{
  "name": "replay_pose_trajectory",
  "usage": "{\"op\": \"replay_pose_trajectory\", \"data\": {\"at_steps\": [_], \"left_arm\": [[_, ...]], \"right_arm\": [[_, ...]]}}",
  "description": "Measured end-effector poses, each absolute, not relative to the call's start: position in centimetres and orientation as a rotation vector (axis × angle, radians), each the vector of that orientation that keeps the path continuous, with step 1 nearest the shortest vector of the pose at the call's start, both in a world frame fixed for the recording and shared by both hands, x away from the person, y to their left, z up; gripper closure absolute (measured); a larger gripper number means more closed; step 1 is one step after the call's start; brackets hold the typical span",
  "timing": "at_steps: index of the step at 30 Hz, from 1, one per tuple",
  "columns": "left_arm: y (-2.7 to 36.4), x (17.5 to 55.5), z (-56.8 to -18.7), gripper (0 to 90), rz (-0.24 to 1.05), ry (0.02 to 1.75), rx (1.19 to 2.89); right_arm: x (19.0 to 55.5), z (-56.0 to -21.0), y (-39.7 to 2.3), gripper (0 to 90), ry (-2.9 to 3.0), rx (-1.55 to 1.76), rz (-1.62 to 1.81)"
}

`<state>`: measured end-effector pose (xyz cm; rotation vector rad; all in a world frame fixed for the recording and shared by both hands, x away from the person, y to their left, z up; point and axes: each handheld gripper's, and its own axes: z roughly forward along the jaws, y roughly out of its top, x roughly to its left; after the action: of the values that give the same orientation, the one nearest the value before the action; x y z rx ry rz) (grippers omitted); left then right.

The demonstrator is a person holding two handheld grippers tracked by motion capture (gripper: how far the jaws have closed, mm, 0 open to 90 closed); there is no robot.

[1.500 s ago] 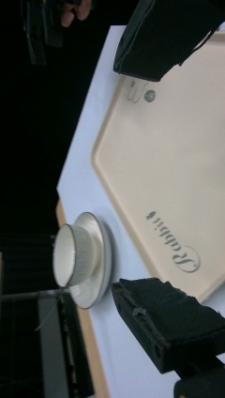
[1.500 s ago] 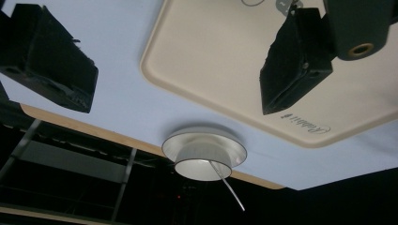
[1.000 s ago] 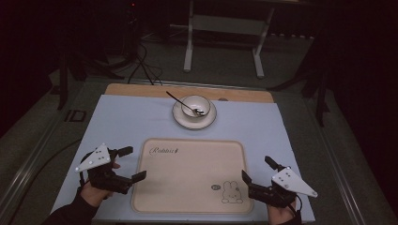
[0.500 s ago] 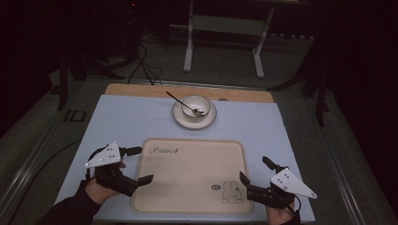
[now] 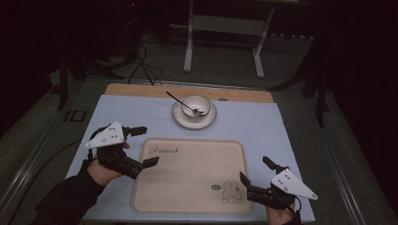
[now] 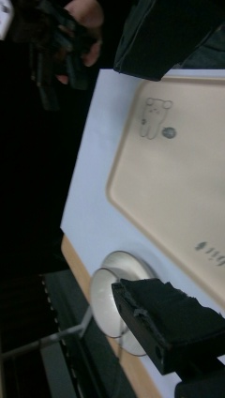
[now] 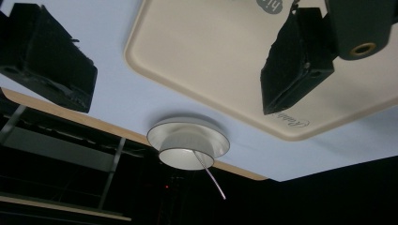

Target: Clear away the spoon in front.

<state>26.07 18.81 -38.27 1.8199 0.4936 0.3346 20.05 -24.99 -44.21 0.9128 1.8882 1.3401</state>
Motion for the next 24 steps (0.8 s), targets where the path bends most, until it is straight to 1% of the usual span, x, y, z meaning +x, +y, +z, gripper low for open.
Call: {"op": "replay_pose_trajectory", "data": {"at_steps": [4,10,24], "left_arm": [[18.4,27.5,-37.3,0.2,0.344,0.495,1.815],[17.9,30.2,-36.9,0.2,0.344,0.534,1.804],[17.2,36.8,-39.6,0.7,0.346,0.709,1.83]], "right_arm": [[20.0,-44.1,-25.0,11.2,1.885,0.914,1.344],[19.9,-44.1,-24.9,11.2,1.89,0.908,1.346],[19.8,-44.1,-24.8,11.2,1.893,0.898,1.358]]}}
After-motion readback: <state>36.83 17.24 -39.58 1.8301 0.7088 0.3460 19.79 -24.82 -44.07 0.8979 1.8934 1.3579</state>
